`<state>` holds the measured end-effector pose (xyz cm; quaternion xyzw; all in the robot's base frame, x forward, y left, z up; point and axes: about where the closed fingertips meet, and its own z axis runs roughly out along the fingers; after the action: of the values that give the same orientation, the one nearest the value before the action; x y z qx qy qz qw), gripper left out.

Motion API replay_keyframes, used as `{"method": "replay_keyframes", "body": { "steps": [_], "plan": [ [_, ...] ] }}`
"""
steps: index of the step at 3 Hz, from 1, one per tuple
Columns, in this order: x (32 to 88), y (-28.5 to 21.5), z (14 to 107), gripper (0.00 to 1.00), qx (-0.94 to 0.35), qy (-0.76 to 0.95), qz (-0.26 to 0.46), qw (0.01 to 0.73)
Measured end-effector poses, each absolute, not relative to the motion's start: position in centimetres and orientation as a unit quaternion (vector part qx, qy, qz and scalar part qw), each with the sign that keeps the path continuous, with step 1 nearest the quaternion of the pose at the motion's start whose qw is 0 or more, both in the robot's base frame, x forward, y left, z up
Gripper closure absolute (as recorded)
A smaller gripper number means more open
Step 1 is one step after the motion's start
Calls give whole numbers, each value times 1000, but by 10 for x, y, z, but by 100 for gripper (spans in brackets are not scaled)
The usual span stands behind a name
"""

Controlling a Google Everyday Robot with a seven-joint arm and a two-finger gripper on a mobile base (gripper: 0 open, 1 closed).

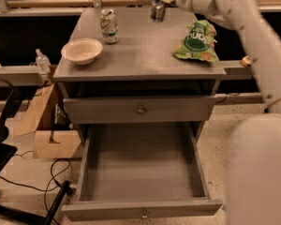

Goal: Place redbull can into middle drawer

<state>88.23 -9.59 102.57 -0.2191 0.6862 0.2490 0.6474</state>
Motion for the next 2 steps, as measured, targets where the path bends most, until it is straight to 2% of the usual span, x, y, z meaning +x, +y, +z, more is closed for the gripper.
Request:
{"method": "replay_keyframes", "body": {
  "steps": [1, 2],
  "plan": [
    [792, -121, 1096, 100, -234, 652, 266, 670],
    [685, -99, 1066, 100, -282, 639, 360, 619]
  ]
}}
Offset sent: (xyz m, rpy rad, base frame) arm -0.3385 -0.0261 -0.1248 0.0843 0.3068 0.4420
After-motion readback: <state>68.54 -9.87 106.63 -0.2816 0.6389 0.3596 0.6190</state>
